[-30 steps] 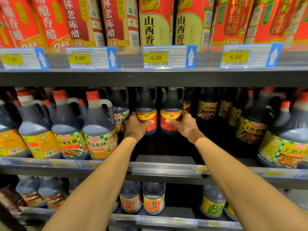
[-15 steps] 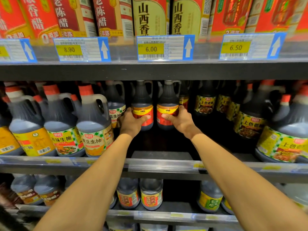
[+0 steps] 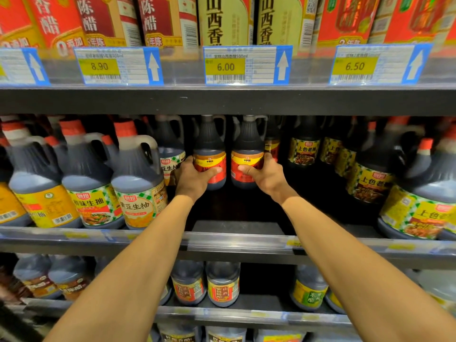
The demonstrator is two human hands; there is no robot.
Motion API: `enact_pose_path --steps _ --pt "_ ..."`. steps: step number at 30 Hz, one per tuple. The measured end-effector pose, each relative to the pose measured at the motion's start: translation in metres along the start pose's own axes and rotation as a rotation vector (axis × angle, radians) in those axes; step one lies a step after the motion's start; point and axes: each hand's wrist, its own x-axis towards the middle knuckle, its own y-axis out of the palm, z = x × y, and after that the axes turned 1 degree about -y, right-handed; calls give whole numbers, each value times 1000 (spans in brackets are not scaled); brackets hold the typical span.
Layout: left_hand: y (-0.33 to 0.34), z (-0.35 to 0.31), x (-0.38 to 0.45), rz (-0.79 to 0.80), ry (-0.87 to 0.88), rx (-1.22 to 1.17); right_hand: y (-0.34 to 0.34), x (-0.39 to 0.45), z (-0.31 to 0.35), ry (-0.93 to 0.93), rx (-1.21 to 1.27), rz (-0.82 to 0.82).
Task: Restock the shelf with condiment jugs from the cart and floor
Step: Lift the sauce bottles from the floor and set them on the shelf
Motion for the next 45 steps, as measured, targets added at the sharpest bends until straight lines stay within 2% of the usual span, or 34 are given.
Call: enact_pose_path --steps 18,26,45 --pt "1 1 1 -49 15 41 8 7 -4 -22 18 2" --pt "0 -1 2 -28 60 22 9 9 -5 -19 -3 -9" --pt "-1 -2 3 9 34 20 7 8 -6 -10 -2 25"
